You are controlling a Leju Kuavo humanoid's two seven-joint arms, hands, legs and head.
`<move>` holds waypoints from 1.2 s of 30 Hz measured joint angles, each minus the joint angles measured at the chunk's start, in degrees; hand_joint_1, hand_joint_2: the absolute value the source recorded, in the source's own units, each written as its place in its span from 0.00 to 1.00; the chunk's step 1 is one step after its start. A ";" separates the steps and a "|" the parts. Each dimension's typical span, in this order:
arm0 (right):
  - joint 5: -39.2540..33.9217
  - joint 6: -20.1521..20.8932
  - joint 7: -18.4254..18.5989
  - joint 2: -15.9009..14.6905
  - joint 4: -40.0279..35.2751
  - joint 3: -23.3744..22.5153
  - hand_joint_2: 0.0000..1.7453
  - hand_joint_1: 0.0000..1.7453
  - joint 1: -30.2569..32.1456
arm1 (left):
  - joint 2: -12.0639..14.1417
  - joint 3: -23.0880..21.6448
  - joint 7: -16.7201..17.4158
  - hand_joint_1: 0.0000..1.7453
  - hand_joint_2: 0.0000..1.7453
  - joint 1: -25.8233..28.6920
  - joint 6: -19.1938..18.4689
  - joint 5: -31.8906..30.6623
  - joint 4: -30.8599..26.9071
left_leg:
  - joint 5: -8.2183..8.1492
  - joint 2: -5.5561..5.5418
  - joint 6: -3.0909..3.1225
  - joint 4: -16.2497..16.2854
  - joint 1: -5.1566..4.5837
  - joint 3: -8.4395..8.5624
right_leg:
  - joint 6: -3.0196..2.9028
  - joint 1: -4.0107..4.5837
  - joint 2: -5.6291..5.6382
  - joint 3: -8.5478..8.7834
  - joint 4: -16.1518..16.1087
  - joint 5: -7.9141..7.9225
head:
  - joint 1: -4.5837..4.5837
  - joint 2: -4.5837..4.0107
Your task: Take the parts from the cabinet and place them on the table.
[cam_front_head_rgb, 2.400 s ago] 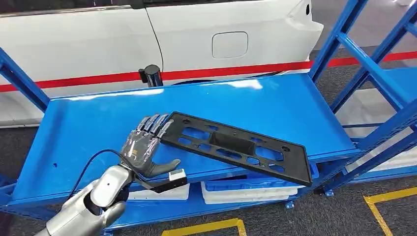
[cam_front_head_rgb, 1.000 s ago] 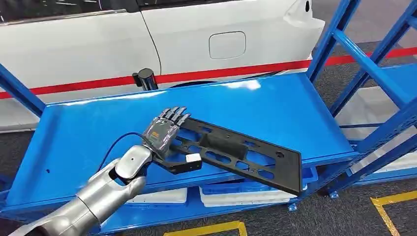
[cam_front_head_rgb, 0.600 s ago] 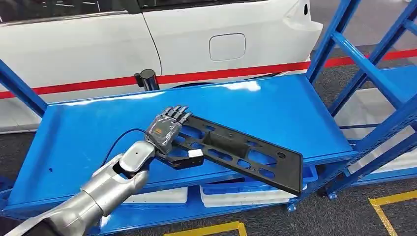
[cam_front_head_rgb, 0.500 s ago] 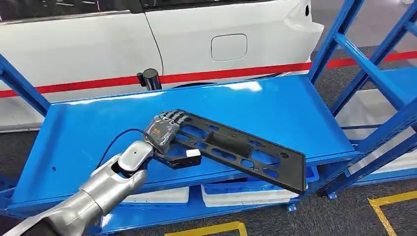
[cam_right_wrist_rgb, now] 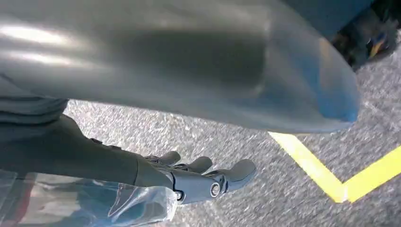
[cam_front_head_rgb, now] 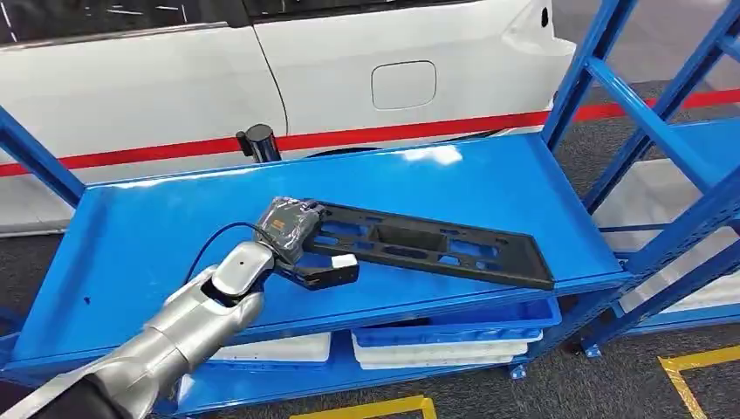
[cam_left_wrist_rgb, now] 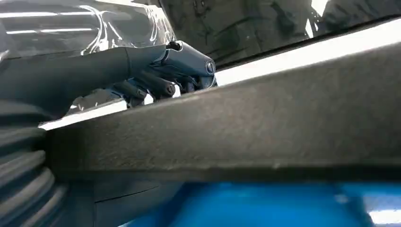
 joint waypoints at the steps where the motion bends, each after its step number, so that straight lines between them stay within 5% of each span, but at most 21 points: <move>1: 0.24 0.00 0.00 0.02 0.00 -0.02 0.00 0.00 -0.02 | 0.00 0.00 -0.20 1.00 1.00 -0.09 0.20 0.13 0.33 | -2.31 0.03 -0.12 4.12 0.01 -1.90 | -0.34 0.05 -0.01 -0.08 0.01 0.05 | -0.13 0.00; 3: 0.39 0.15 0.00 0.11 0.00 -0.02 0.00 0.00 0.02 | 0.00 -0.07 -0.48 1.00 1.00 0.01 0.74 0.59 0.94 | -6.40 0.04 -0.36 14.04 0.01 -6.42 | -0.51 0.22 -0.08 -0.27 0.03 0.09 | -0.18 0.00; 4: 0.57 0.18 0.00 0.17 0.00 -0.02 0.00 0.00 0.13 | 0.00 -0.07 -0.68 1.00 1.00 0.06 1.29 1.20 1.09 | -6.96 0.05 -0.36 16.87 0.01 -7.76 | -0.52 0.26 -0.10 -0.30 0.04 0.10 | -0.17 0.00; 6: 0.79 0.18 0.00 0.17 0.00 -0.02 0.00 0.00 0.22 | 0.00 -0.02 -1.46 1.00 1.00 0.12 2.58 3.12 1.31 | -4.19 0.05 -0.13 13.25 0.00 -5.95 | -0.51 0.31 -0.07 -0.17 0.05 0.11 | -0.17 0.00; 8: 0.85 0.11 0.02 0.20 0.00 -0.02 0.00 0.00 0.25 | 0.02 0.29 -2.30 1.00 1.00 0.18 3.72 5.49 1.35 | 0.36 0.06 0.47 2.85 -0.06 -0.69 | -0.47 0.33 -0.03 0.03 0.05 0.11 | -0.20 0.00; 9: 0.87 -0.02 0.02 0.26 0.00 -0.02 0.00 0.00 0.26 | 0.00 0.52 -2.82 1.00 1.00 0.22 4.28 6.84 1.35 | 1.34 0.12 0.97 -1.33 -0.24 1.36 | -0.38 0.37 -0.03 -0.01 0.06 0.14 | -0.20 0.00; 12: 0.92 -0.35 0.02 0.28 0.00 -0.07 0.00 0.00 0.53 | -0.04 1.40 -5.02 1.00 1.00 1.20 6.53 11.51 1.03 | 1.29 0.13 1.20 -2.38 -0.81 1.38 | 0.65 0.71 -0.04 -0.15 -0.04 0.27 | -0.07 0.00; 14: 0.92 -0.55 0.02 0.24 0.00 -0.11 0.00 0.00 0.82 | -0.04 2.30 -5.99 1.00 1.00 1.94 7.61 14.78 -0.09 | 2.08 0.21 2.14 -3.19 -0.31 1.97 | 1.30 0.49 -0.05 -0.23 -0.04 0.10 | -0.09 0.00; 16: 0.92 -1.00 0.02 0.20 -0.02 -0.24 0.00 0.00 1.19 | 0.06 3.04 -7.25 1.00 1.00 3.19 8.50 18.44 -1.72 | 2.20 0.28 2.45 -3.35 -0.16 2.07 | 1.70 0.45 -0.08 -2.18 4.91 -3.42 | 0.15 0.00; 18: 0.90 -1.14 0.02 0.20 -0.02 -0.59 0.00 0.00 1.82 | 0.31 3.98 -8.68 1.00 1.00 5.39 9.38 21.80 -4.20 | 2.14 0.27 2.52 -3.32 -0.19 2.04 | 2.08 0.30 -0.09 -6.56 14.76 -7.83 | 0.20 0.00; 20: 0.81 -1.42 0.02 0.20 -0.02 -0.94 0.00 0.00 2.48 | 0.57 4.61 -9.07 1.00 1.00 7.40 9.62 23.89 -6.94 | 2.06 0.12 2.56 -3.30 -0.19 2.08 | 2.31 0.24 -0.09 -8.62 18.93 -8.25 | 0.20 0.00; 21: 0.76 -1.66 -0.02 0.17 0.00 -1.14 0.00 0.00 2.68 | 0.78 4.87 -9.18 1.00 1.00 8.34 9.68 24.67 -8.67 | 2.00 -0.01 2.55 -3.28 -0.17 2.12 | 2.33 0.17 -0.10 -7.63 16.55 -6.44 | 0.20 0.00; 24: 0.57 -2.34 -0.31 0.02 -0.02 -1.64 0.00 0.00 2.98 | 1.53 5.44 -9.88 1.00 1.00 11.24 9.66 27.52 -14.32 | 1.49 -0.22 1.84 -3.14 -0.19 2.42 | 2.19 -0.04 -0.14 -0.48 1.45 0.35 | 0.22 0.00; 25: 0.37 -2.51 -0.33 0.02 0.00 -1.81 0.00 0.00 3.02 | 1.75 5.71 -10.21 1.00 1.00 12.32 9.64 28.64 -15.96 | 1.23 -0.25 1.46 -2.78 -0.81 2.12 | 1.98 0.34 -0.05 0.22 -0.13 -0.39 | 0.24 0.00; 30: -0.31 -3.50 -1.25 0.07 0.00 -2.86 0.00 0.00 3.97 | 3.32 6.56 -12.96 1.00 1.00 18.53 9.55 34.09 -26.00 | -0.03 -0.08 0.36 -1.83 -0.28 1.48 | 0.17 0.19 0.06 -0.16 0.04 -0.34 | 0.05 0.00; 34: -0.96 -4.24 -1.60 0.09 -0.02 -3.43 0.00 0.00 4.40 | 4.68 7.52 -15.84 1.00 1.00 22.94 9.79 37.50 -31.15 | -7.66 0.03 -0.19 15.92 -0.26 -7.01 | -0.60 0.42 0.04 -0.11 0.07 -0.58 | -0.18 0.00; 36: -1.18 -4.46 -1.92 0.11 -0.02 -3.71 0.00 0.00 4.99 | 5.22 7.69 -17.11 1.00 1.00 25.34 9.83 39.14 -33.03 | -5.88 0.03 -0.01 15.59 -0.26 -7.44 | -0.73 0.50 0.07 0.08 0.08 -0.71 | -0.17 0.00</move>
